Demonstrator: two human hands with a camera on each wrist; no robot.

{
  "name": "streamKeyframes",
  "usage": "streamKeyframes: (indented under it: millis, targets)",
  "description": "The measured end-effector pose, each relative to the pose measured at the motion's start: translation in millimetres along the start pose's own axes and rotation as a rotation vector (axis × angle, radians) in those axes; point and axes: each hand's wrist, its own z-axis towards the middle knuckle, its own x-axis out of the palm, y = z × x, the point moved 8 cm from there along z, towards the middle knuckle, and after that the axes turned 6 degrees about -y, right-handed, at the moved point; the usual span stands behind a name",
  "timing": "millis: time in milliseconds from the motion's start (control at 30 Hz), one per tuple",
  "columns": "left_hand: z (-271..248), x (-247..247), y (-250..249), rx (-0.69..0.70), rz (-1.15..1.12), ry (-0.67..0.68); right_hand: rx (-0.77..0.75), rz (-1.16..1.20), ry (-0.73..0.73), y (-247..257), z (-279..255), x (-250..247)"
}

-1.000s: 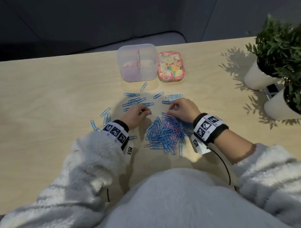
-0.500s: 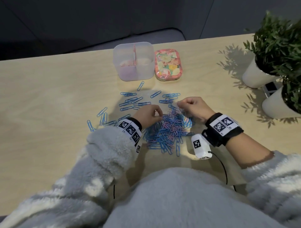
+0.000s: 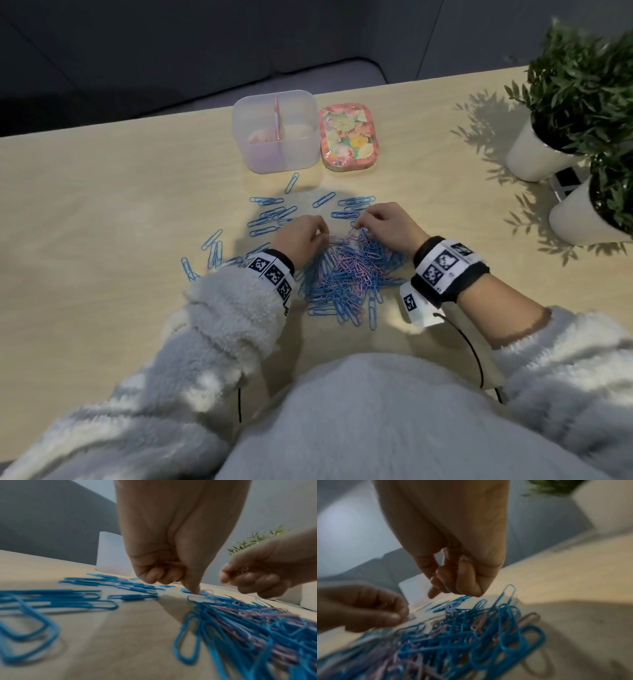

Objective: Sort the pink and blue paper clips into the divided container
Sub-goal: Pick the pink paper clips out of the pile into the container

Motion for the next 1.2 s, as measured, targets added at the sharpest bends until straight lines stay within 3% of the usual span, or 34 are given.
streamKeyframes:
  millis: [33, 167, 267, 400, 467, 600, 700, 833, 933, 1067, 1200]
  targets:
    - [-1, -3, 2, -0.011, -0.021, -0.012, -0.059, -0.071, 0.003, 5, 1, 4]
    - [-5, -13, 18, -0.107, -0.206, 0.019, -0.026, 0.001, -0.032, 0, 7, 11]
    - [-5, -17, 34, -0.188, -0.282, 0.025, -0.153, -0.353, -0.03, 7, 5, 14]
    - [-1, -31, 45, -0.222, -0.116, -0.068, -0.277, -0.654, -0.037, 13, 5, 20]
    - [1, -33, 43, -0.206, -0.003, -0.068, -0.258, -0.666, -0.026, 14, 8, 20]
    - [4, -32, 44, -0.21, 0.03, -0.083, -0.218, -0.678, 0.129, 16, 11, 27]
    - [2, -30, 45, -0.161, 0.023, -0.066, -0.2, -0.469, 0.219, 39, 19, 23]
    - [2, -28, 34, -0.008, 0.059, -0.062, -0.041, 0.03, 0.218, 84, 43, 8]
    - [5, -22, 24, 0.116, 0.172, 0.015, 0.124, 0.461, 0.232, 117, 64, 12]
    - [5, -16, 19, 0.193, 0.3, 0.093, 0.106, 0.55, 0.237, 160, 89, 27]
    - [6, -11, 26, 0.132, 0.277, 0.135, 0.125, 0.569, 0.193, 177, 113, 49]
